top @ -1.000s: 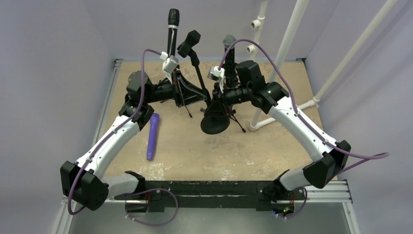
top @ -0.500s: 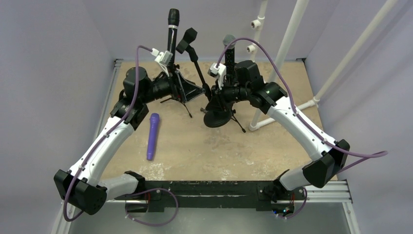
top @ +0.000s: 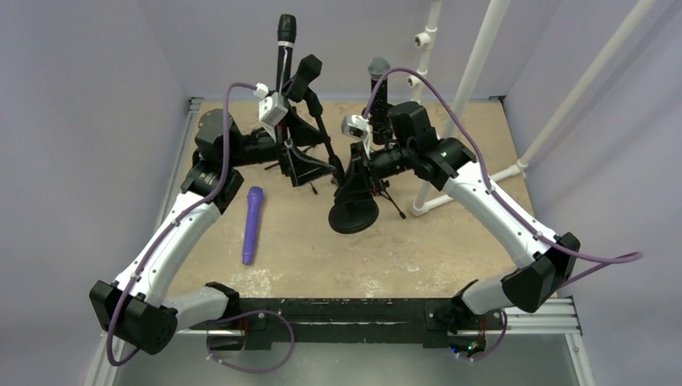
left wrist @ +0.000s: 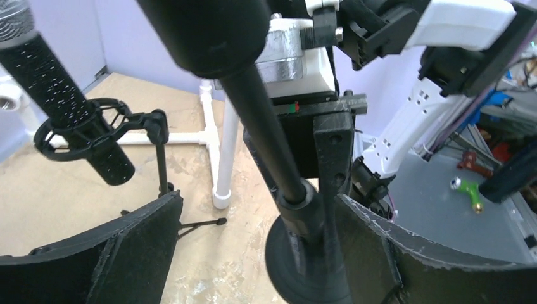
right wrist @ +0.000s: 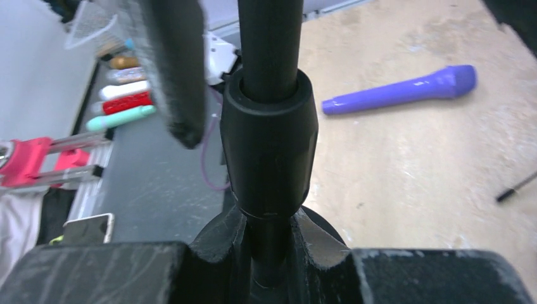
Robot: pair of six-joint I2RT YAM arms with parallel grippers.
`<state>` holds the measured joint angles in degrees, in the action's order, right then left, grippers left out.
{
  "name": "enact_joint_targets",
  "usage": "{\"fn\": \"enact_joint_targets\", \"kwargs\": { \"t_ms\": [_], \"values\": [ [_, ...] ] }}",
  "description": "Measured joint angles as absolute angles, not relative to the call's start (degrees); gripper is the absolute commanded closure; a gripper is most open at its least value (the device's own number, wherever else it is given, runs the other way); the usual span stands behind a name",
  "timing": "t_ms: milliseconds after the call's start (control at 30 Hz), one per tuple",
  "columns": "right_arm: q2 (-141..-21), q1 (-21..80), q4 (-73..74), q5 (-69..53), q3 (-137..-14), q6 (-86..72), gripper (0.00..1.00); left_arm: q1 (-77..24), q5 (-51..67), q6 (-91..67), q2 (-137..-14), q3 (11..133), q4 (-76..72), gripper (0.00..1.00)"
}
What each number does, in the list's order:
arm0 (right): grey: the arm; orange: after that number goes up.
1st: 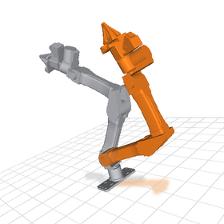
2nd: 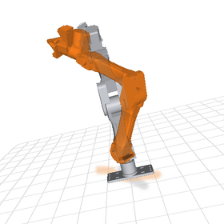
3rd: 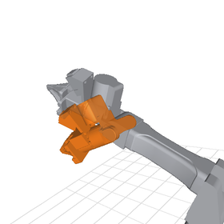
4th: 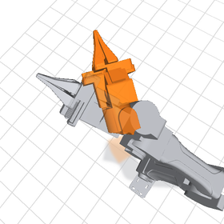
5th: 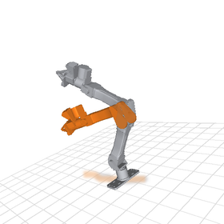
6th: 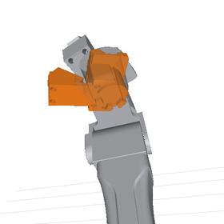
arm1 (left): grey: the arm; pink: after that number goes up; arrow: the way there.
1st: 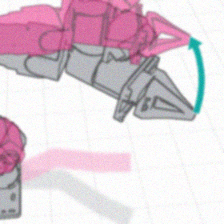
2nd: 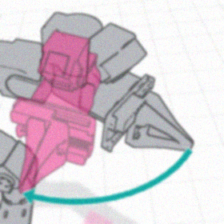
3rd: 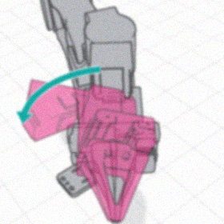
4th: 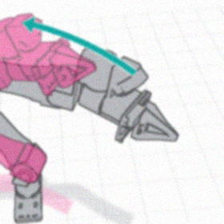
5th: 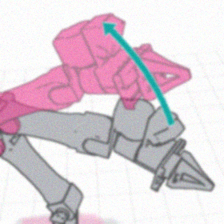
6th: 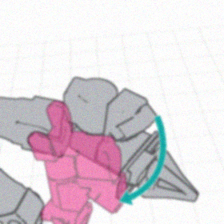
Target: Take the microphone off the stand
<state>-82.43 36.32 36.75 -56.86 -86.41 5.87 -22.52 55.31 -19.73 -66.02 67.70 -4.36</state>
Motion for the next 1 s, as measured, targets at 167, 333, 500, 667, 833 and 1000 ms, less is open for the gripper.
{"fn": "enact_joint_targets", "kwargs": {
  "t_ms": [167,333,500,667,833,1000],
  "values": [
    [-82.0,36.0,35.6,-62.1,-85.3,4.6,1.00,-22.7,60.3,-21.8,-68.4,66.5,-12.2,0.33],
    [-82.0,35.4,35.1,-62.6,-84.0,3.7,1.00,-23.3,62.2,-28.2,-70.6,63.5,-21.7,0.46],
    [-82.0,35.3,34.6,-62.5,-83.4,3.4,1.00,-24.3,62.7,-33.7,-72.1,62.3,-27.7,0.55],
    [-82.1,35.3,34.5,-61.1,-83.4,3.4,1.00,-24.9,62.2,-38.0,-72.3,61.4,-30.9,0.83],
    [-82.1,35.3,34.7,-55.9,-83.5,3.7,1.00,-25.3,56.9,-40.2,-71.4,59.5,-29.9,1.00],
    [-82.7,35.3,35.4,-47.5,-84.9,3.5,1.00,-26.0,46.0,-41.8,-70.2,60.1,-20.9,0.99]
  ]
}}
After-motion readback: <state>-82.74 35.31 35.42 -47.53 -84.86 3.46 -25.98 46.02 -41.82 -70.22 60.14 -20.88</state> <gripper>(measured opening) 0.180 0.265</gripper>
